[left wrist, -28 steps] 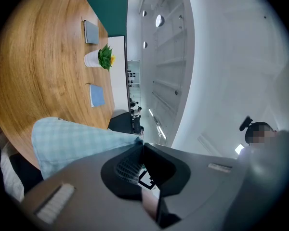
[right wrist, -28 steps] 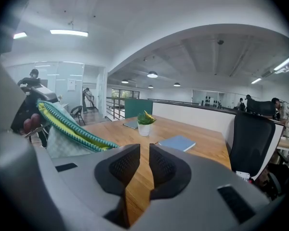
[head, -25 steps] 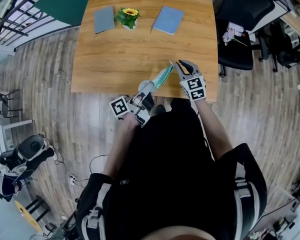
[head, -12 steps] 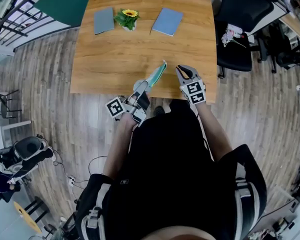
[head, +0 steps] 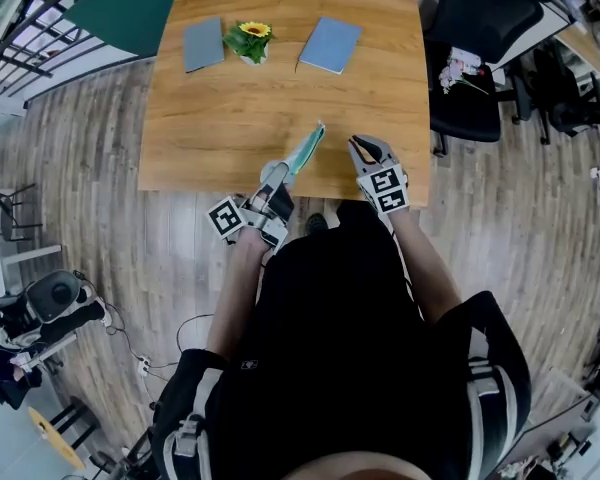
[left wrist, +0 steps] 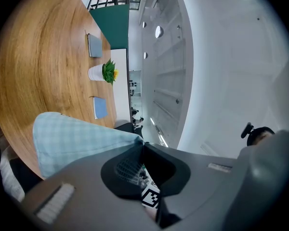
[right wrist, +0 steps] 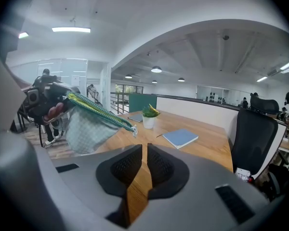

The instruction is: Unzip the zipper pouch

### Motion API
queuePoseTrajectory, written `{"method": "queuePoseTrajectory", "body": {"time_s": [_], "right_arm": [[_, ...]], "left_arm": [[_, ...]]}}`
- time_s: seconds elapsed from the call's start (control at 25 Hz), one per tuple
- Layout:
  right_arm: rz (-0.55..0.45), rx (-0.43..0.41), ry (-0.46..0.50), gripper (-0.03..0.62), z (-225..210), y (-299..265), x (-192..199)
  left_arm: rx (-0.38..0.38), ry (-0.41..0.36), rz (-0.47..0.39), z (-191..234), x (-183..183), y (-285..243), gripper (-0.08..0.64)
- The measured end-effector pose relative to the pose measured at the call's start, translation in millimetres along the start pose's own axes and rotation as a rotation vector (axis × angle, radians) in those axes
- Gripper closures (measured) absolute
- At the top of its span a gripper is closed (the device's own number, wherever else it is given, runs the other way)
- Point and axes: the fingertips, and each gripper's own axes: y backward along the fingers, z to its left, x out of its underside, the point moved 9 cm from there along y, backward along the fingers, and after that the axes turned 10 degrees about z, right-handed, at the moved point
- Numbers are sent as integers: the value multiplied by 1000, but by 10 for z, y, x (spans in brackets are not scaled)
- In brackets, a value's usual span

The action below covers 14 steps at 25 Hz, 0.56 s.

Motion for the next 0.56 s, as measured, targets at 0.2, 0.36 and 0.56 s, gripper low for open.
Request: {"method": "queuePoseTrajectory", "body": {"time_s": [0.2, 0.36, 0.56], "right_arm": [[3, 0, -3, 557, -17, 19, 25], [5, 0, -2, 557, -2, -3, -2], [0, -8, -6, 557, -8, 18, 27]], "left_arm": [[0, -6, -3, 4, 9, -20, 561], [3, 0, -6, -4, -23, -8, 561], [1, 0, -8, 8, 15, -26, 561]]}}
